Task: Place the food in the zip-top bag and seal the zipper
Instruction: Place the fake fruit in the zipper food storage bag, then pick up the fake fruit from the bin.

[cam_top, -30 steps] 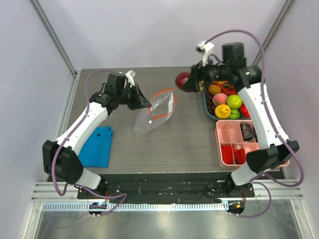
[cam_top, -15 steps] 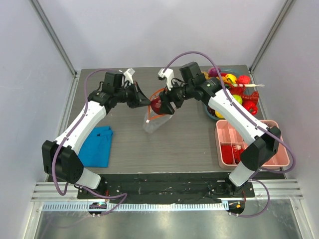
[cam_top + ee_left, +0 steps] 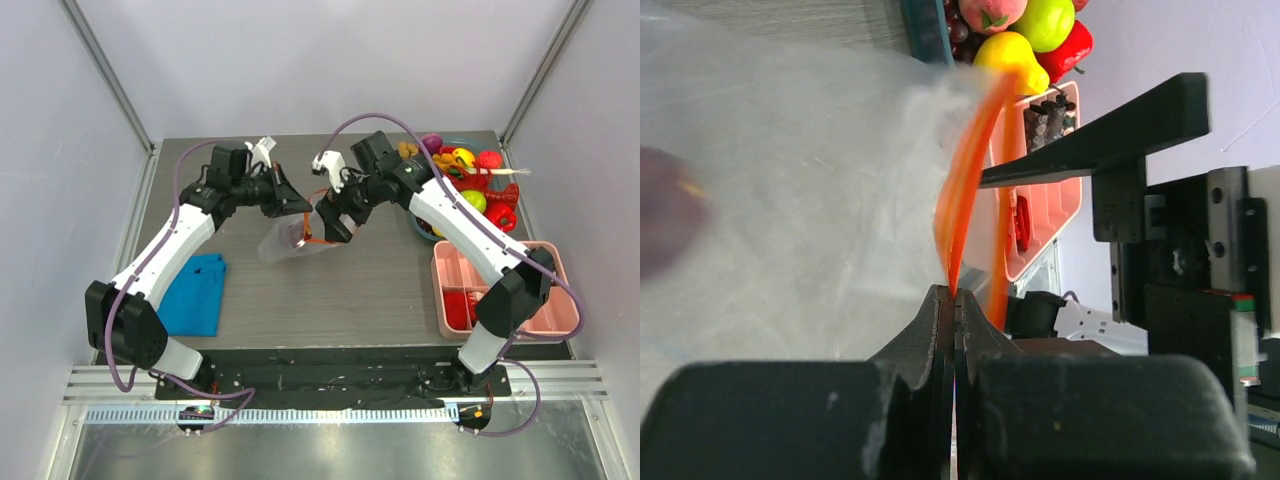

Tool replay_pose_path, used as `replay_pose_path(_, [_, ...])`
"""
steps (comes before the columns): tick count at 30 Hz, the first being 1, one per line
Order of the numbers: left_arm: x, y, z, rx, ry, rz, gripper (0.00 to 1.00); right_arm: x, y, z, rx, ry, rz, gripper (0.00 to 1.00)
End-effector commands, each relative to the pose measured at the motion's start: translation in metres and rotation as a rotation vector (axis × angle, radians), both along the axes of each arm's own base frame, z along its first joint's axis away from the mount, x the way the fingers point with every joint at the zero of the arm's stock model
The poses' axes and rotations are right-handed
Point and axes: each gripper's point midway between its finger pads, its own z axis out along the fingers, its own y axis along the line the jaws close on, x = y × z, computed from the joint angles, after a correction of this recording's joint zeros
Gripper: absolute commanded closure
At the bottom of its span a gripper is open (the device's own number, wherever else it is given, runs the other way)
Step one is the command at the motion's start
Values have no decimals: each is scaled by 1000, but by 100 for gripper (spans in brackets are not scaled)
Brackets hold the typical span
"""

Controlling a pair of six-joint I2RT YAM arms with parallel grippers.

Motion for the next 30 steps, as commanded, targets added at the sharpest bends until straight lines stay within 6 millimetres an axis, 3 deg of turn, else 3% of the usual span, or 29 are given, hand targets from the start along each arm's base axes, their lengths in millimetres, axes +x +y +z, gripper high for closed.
replay_pose_path(1, [1, -5, 11, -58, -27, -32, 100, 13, -13, 50, 73, -95, -73, 0])
replay_pose_path(4, [0, -6, 11, -67, -23, -32, 100, 29, -30, 74, 167, -71, -149, 0])
replay_pose_path(5, [0, -6, 10, -66, -21, -32, 100, 49, -54, 76, 184, -63, -226, 0])
replay_pose_path(6, [0, -6, 10, -66, -21, -32, 100, 59, -65, 81, 199, -63, -264, 0])
replay_pose_path(7, [1, -6, 10, -65, -20, -30, 100, 79, -93, 90, 215, -81, -354, 0])
replay_pose_path(10, [1, -5, 9, -60, -24, -28, 100, 114, -135, 96, 230, -92, -491, 0])
replay_pose_path(11, [2, -5, 9, -57, -23, -26, 100, 130, -163, 91, 227, -81, -569, 0])
replay_pose_path(13, [1, -5, 9, -53, -23, -29, 100, 140, -187, 97, 217, -97, -619, 1])
replay_pose_path(14, [1, -4, 9, -51, -25, -29, 100, 145, -208, 96, 203, -108, -651, 1])
replay_pose_path(17, [1, -2, 9, -40, -38, -21, 100, 138, -241, 84, 135, -85, -674, 2])
replay_pose_path(18, [1, -2, 9, -39, -41, -19, 100, 126, -252, 81, 110, -61, -686, 2])
replay_pose_path(23, [0, -2, 4, -37, -28, -19, 100, 82, -264, 48, -14, -31, -646, 4])
replay_pose_path(24, [-1, -3, 3, -37, -24, -25, 100, 75, -266, 32, -41, -11, -650, 4])
replay_pose_path(25, [0, -2, 1, -37, -21, -25, 100, 68, -267, 33, -49, -24, -651, 4])
replay_pose_path(30, [-1, -2, 1, -37, -18, -24, 100, 59, -270, -7, -135, 27, -662, 5])
